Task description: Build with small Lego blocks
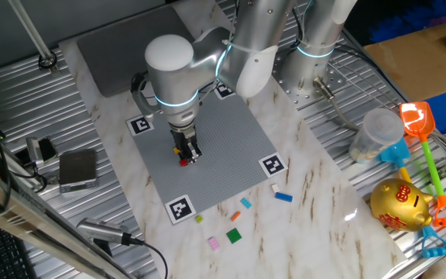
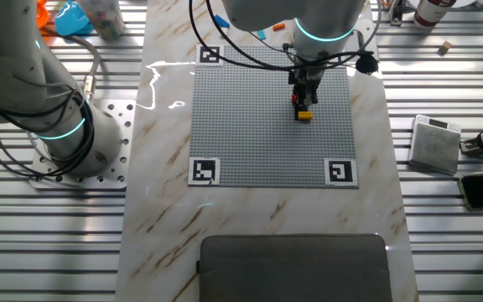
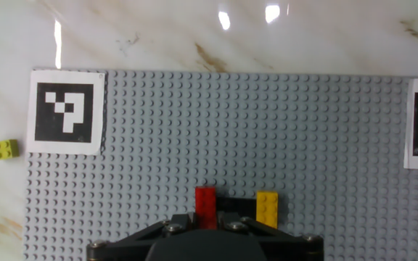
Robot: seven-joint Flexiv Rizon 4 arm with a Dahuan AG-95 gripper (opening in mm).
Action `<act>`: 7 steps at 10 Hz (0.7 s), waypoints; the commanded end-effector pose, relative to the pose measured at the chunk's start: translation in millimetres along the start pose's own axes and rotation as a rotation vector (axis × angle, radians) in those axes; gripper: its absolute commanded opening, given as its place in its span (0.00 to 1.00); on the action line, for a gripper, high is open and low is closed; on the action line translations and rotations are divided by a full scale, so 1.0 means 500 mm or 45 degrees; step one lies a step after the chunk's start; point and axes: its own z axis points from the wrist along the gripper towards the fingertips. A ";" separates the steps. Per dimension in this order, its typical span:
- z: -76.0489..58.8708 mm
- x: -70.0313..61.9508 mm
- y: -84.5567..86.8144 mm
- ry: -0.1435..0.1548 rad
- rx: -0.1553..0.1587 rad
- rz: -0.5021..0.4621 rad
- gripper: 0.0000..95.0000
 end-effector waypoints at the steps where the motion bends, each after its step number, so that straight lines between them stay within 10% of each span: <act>1: 0.017 0.000 -0.002 -0.001 0.002 -0.003 0.00; 5: 0.017 0.000 -0.002 -0.001 0.002 -0.026 0.00; 7: 0.016 0.000 -0.002 -0.002 0.005 -0.040 0.20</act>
